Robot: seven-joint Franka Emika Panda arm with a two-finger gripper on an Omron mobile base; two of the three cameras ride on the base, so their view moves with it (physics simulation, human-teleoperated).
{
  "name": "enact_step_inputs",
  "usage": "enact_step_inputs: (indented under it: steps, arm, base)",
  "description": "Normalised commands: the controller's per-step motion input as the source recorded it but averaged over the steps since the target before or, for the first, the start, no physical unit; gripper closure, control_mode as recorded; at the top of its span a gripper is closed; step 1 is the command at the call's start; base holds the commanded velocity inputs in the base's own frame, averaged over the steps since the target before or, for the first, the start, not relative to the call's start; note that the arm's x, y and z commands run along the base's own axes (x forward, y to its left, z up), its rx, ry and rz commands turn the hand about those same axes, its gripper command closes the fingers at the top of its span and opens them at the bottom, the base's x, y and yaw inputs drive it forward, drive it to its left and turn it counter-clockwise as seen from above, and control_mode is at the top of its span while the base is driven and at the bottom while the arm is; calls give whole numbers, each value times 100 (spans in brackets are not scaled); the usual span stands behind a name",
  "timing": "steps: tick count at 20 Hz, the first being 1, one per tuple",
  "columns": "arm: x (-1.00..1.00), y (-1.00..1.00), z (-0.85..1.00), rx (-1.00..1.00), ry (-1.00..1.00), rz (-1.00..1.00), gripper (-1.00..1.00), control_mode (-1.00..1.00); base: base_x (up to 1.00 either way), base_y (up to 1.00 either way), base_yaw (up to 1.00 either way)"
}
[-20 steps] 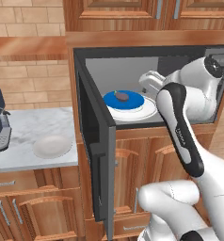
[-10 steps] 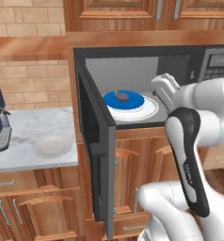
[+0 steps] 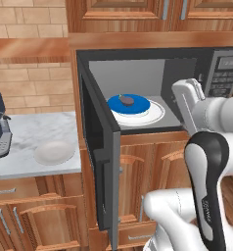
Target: Pick the eggplant from the counter and place it in the microwave. Then turn on the microwave.
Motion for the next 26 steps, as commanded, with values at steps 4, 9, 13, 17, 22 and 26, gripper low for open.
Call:
enact_step_inputs:
  steps: [4, 9, 13, 17, 22, 26]
  arm:
    - [-61, 0, 22, 16, 0, -10, -100, -100]
    - [-53, -1, 22, 13, 2, -13, -100, -100]
    - [-54, 0, 14, 6, 3, -15, -100, -100]
    - [-57, 0, 8, 1, 0, -19, -100, -100]
    - [-54, 0, 7, 0, 0, -17, -100, -100]
    - [-59, 0, 15, 3, 0, -16, -100, -100]
  base:
    - [0, 0, 0]
    - [0, 0, 0]
    - [0, 0, 0]
    - [0, 0, 0]
    - [0, 0, 0]
    - [0, 0, 0]
